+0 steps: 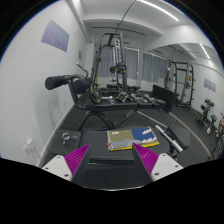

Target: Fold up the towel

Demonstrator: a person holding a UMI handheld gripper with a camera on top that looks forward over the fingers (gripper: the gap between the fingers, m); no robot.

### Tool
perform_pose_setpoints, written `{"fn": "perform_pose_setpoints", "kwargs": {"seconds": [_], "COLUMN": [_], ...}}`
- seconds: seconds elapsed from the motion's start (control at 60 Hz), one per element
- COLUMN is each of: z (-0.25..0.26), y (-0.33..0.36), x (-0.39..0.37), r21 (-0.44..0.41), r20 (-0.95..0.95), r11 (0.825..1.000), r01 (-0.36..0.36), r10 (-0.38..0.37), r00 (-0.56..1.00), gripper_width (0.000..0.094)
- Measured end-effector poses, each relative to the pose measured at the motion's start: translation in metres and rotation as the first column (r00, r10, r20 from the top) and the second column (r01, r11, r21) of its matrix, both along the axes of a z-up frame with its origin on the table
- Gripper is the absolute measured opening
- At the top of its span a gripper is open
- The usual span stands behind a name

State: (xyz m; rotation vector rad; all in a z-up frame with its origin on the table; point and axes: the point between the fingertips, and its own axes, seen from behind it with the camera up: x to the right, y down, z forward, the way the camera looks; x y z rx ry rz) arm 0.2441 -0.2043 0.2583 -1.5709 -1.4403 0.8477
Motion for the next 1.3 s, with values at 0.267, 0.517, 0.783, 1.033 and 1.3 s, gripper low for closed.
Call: {"fn": "perform_pose_setpoints", "kwargs": {"seconds": [0.267, 0.517, 0.783, 1.033, 1.3], "z": [-0.075, -0.152, -0.222, -0.266, -0.283], "y": [0.016, 0.019, 0.038, 0.052, 0.07], "x": [-0.042, -0.111, -0.213, -0.295, -0.313], "r21": [0.013, 0.007, 0.026, 0.051, 0.133], "r20": [0.053, 0.099, 0.121, 0.154, 0.169], "r11": [1.0, 0.999, 0.999, 0.998, 0.991], "r01": [-0.016, -0.041, -0.043, -0.042, -0.019], "r10": [0.016, 0.04, 0.039, 0.034, -0.004], "r00": [0.998, 0.994, 0.992, 0.988, 0.986], "gripper_width": [0.0853, 0.0854, 0.0855, 0.0849, 0.0038]}}
